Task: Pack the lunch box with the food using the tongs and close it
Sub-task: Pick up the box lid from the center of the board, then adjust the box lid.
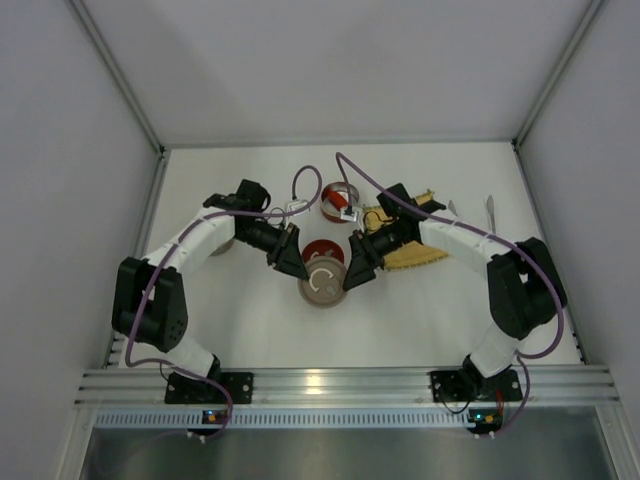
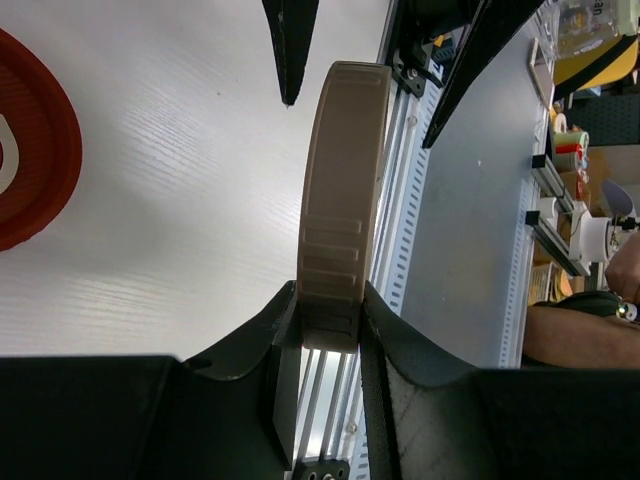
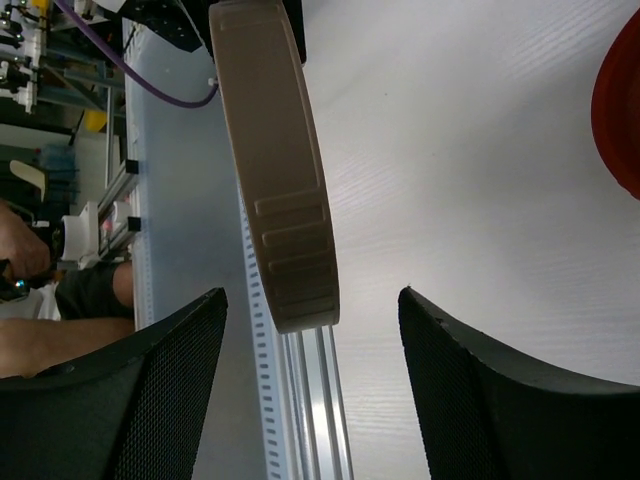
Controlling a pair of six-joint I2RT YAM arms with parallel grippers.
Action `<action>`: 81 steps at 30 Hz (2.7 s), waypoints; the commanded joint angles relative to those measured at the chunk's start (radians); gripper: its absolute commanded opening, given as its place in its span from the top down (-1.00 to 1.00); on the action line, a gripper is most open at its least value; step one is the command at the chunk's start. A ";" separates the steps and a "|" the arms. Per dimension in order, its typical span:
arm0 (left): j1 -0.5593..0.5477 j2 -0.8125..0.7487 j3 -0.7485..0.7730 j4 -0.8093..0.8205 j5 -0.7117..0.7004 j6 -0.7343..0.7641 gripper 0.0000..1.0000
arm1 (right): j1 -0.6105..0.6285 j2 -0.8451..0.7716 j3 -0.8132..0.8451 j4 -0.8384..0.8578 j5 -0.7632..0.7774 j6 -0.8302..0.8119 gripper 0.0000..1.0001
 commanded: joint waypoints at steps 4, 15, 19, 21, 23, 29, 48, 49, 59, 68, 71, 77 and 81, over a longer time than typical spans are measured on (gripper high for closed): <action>-0.001 -0.069 -0.026 0.124 0.035 -0.094 1.00 | 0.027 -0.004 0.032 0.138 -0.022 0.077 -0.25; -0.001 -0.137 -0.109 0.324 0.003 -0.246 1.00 | 0.027 -0.009 0.036 0.202 -0.064 0.154 1.00; -0.001 -0.166 -0.113 0.356 -0.069 -0.309 0.44 | 0.027 -0.027 0.020 0.208 -0.065 0.169 1.00; 0.008 -0.195 -0.091 0.348 -0.153 -0.316 -0.27 | 0.022 -0.042 0.011 0.208 -0.061 0.172 1.00; 0.027 -0.224 -0.068 0.325 -0.206 -0.315 -0.80 | 0.014 -0.058 0.003 0.207 -0.056 0.172 1.00; 0.036 -0.342 0.074 0.212 -0.335 -0.217 -0.96 | -0.010 -0.085 -0.027 0.237 -0.045 0.244 1.00; -0.145 -0.318 0.118 0.057 -0.404 -0.137 -0.73 | -0.010 -0.044 -0.058 0.405 -0.105 0.467 1.00; -0.163 -0.312 0.121 0.046 -0.412 -0.132 -0.74 | -0.010 -0.039 -0.058 0.408 -0.110 0.470 1.00; -0.222 -0.255 0.146 0.043 -0.528 -0.134 -0.77 | -0.010 -0.032 -0.052 0.426 -0.136 0.516 1.00; -0.246 -0.221 0.152 0.046 -0.508 -0.148 -0.76 | -0.004 -0.038 -0.061 0.475 -0.149 0.556 1.00; -0.246 -0.213 0.150 0.045 -0.441 -0.152 -0.73 | -0.004 -0.041 -0.064 0.489 -0.151 0.559 1.00; -0.246 -0.210 0.150 0.045 -0.272 -0.151 -0.47 | -0.005 -0.042 -0.075 0.504 -0.142 0.547 1.00; -0.246 -0.201 0.163 0.016 -0.206 -0.132 -0.23 | -0.004 -0.038 -0.078 0.498 -0.134 0.536 1.00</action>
